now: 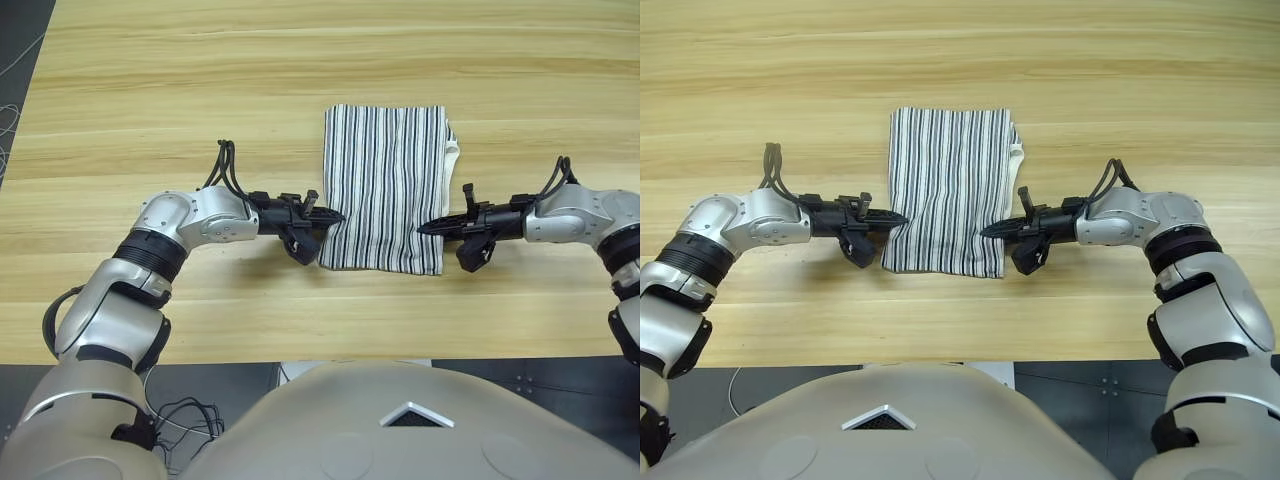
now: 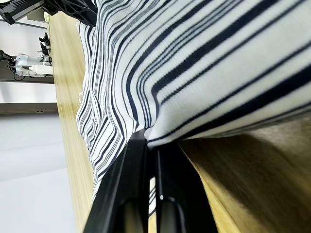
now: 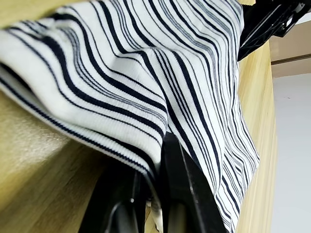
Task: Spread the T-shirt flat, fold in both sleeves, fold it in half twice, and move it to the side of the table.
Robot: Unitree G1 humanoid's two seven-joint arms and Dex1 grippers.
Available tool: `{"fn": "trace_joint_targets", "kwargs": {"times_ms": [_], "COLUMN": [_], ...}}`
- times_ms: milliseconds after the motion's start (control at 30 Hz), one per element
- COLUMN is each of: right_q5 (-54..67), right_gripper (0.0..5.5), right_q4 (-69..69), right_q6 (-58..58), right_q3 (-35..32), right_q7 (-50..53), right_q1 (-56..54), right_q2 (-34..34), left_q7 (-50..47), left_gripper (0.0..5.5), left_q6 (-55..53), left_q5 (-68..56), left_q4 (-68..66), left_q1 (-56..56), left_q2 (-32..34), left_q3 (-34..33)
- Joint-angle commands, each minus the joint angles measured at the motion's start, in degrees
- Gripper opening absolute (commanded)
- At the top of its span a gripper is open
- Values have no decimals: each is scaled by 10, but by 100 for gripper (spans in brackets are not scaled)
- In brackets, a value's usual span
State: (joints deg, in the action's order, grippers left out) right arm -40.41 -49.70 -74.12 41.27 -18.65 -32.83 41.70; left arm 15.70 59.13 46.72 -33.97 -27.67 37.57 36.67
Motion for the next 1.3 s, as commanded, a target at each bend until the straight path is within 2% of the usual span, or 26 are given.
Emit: {"fn": "trace_joint_targets", "kwargs": {"times_ms": [33,100,167,267,433,733,1033,1167,1300], "right_q5": [158,329,436,480,529,590,618,617,606], "right_gripper": [20,20,20,20,20,20,20,20,20], "right_q4": [12,92,159,197,278,384,437,430,400], "right_q6": [47,135,222,299,404,534,625,639,641], "right_q3": [31,45,42,24,-15,-88,-147,-165,-186], "right_q7": [-162,-301,-407,-498,-590,-663,-698,-701,-691], "right_q1": [26,44,58,72,103,163,185,183,166], "right_q2": [-1,23,43,58,77,76,58,44,18], "left_q7": [118,246,346,423,474,555,602,609,607], "left_gripper": [10,10,10,10,10,10,10,10,10], "left_q6": [-49,-134,-227,-322,-384,-479,-561,-572,-577], "left_q5": [-129,-278,-385,-460,-481,-527,-598,-606,-604], "left_q4": [29,101,182,253,315,407,479,475,397], "left_q1": [27,53,72,88,114,159,172,174,118], "left_q2": [8,34,63,83,102,131,130,121,75], "left_q3": [-4,-5,-13,-29,-53,-79,-111,-116,-123]}}
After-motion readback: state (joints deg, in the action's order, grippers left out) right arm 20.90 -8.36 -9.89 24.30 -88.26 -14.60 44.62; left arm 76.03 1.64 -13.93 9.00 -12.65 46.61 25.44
